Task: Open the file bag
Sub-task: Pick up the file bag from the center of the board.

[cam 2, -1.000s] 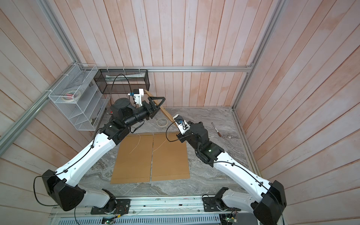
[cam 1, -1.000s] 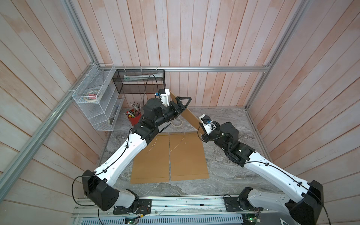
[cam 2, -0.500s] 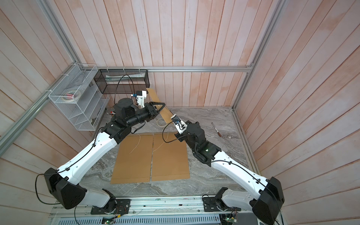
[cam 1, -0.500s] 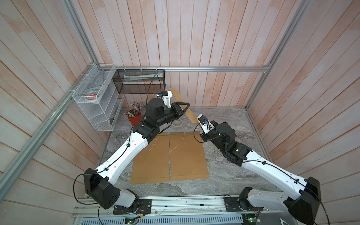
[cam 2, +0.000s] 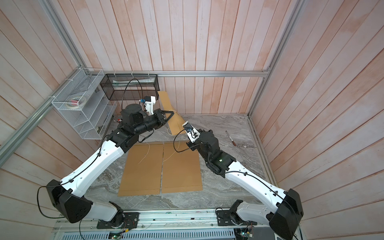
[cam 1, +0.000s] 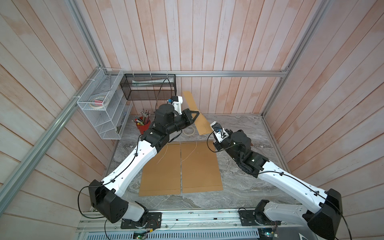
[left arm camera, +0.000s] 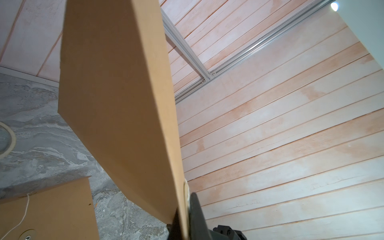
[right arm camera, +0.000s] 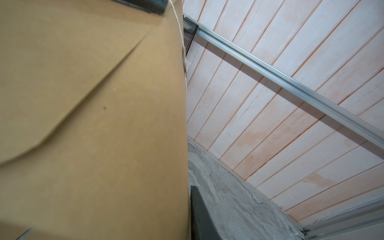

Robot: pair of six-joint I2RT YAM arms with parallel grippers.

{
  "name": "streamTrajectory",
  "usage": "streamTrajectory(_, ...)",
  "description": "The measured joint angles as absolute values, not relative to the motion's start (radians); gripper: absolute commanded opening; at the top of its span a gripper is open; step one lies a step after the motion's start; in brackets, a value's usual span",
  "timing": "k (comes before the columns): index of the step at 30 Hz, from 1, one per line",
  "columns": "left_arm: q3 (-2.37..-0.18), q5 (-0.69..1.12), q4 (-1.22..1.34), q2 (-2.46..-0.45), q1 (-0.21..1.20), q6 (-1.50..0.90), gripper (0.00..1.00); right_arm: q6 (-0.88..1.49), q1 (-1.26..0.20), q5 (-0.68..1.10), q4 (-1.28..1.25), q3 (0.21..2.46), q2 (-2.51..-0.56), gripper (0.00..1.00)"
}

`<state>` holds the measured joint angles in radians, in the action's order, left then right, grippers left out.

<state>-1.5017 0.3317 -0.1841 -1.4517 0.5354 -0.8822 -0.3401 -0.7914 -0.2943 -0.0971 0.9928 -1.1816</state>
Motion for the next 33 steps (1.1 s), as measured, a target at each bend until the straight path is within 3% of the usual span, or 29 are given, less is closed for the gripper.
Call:
streamTrajectory(5,-1.612,0.323,-0.255,-1.468,0.531,-0.766,0.0,-0.331,-0.792,-0.268,-0.099,0.991,-1.153,0.47)
streamTrajectory(10,-1.733,0.294,-0.384,-1.512,0.53,-0.597,0.0,-0.316,-0.793,-0.241,-0.081,0.984,-1.07,0.55)
streamTrajectory(20,-1.957,0.22,-0.734,-1.644,0.537,-0.153,0.0,-0.315,-0.769,-0.189,0.042,1.019,-0.979,0.62)
streamTrajectory(28,-1.897,0.051,-0.815,-1.624,0.666,0.179,0.0,-0.303,-0.639,-0.057,0.134,1.171,-1.038,0.64)
streamTrajectory(33,-1.784,0.035,-0.797,-1.573,0.699,0.3,0.0,-0.29,-0.543,0.069,0.173,1.231,-1.086,0.7)
